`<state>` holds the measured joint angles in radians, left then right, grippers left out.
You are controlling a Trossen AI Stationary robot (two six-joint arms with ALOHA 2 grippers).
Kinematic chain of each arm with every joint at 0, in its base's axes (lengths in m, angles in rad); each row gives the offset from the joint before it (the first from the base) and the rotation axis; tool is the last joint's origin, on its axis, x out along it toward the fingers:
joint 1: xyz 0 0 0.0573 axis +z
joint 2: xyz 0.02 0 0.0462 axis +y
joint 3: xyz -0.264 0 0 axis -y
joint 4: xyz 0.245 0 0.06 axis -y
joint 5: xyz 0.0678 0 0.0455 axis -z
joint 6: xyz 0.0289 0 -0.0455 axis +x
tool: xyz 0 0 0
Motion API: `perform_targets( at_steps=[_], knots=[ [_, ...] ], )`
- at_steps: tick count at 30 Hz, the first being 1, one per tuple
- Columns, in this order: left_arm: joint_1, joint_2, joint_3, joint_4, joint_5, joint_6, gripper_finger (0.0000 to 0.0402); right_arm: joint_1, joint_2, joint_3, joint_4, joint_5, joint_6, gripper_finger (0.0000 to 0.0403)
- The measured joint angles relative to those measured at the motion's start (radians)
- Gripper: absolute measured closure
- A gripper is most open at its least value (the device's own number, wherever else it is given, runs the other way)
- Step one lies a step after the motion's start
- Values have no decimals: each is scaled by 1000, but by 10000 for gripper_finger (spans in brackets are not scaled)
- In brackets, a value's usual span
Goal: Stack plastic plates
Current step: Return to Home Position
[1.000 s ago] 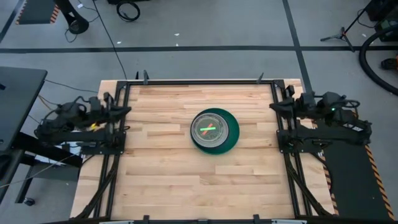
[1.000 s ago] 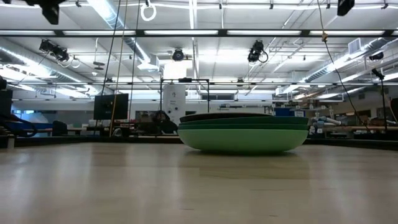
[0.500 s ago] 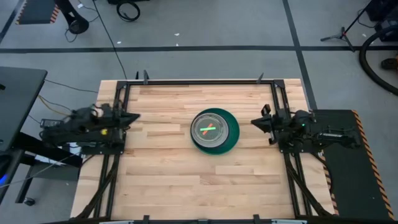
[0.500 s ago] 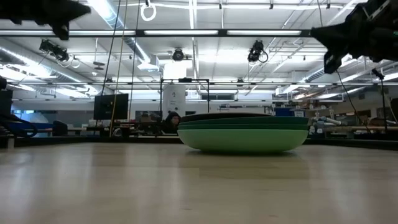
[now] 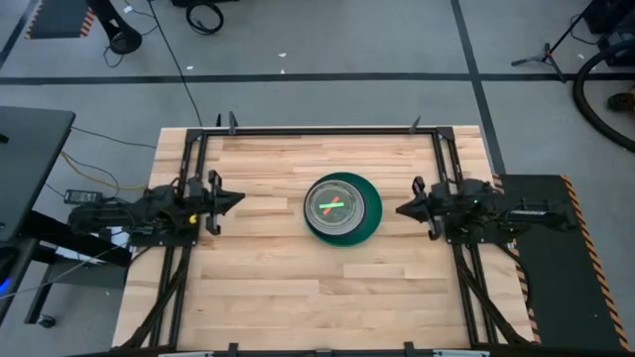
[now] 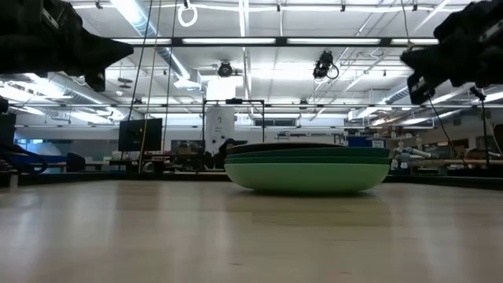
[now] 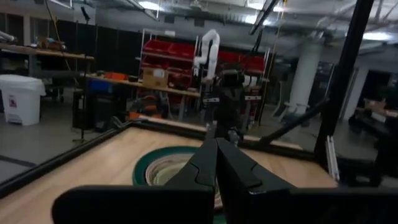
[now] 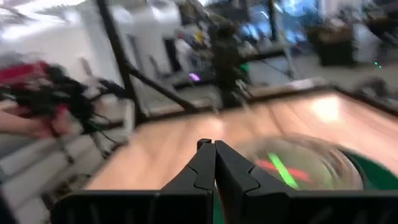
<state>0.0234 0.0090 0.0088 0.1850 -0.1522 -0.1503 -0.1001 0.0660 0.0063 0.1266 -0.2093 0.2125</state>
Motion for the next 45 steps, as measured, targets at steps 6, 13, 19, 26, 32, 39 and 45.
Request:
perform_targets(
  at_steps=[6, 13, 19, 26, 32, 39, 45],
  knots=[
    [-27, 2, -1, -123, 1, 37, 388, 47, 62, 0, -79, 244, 5, 387],
    [-35, 37, 0, -138, 8, 31, 388, 55, 119, 0, -80, 268, -4, 387],
    [-35, 37, -1, -123, 3, 31, 388, 55, 145, 0, -74, 264, 77, 387],
    [-34, 36, -1, -108, 1, 31, 388, 55, 145, 0, -73, 261, 81, 387],
    [-34, 37, -1, -104, 1, 31, 388, 55, 145, 0, -71, 261, 81, 387],
    [-34, 37, -1, -102, 3, 31, 388, 55, 145, 0, -70, 261, 81, 387],
    [-34, 37, -1, -102, 4, 31, 388, 55, 145, 0, -70, 261, 81, 387]
  ],
)
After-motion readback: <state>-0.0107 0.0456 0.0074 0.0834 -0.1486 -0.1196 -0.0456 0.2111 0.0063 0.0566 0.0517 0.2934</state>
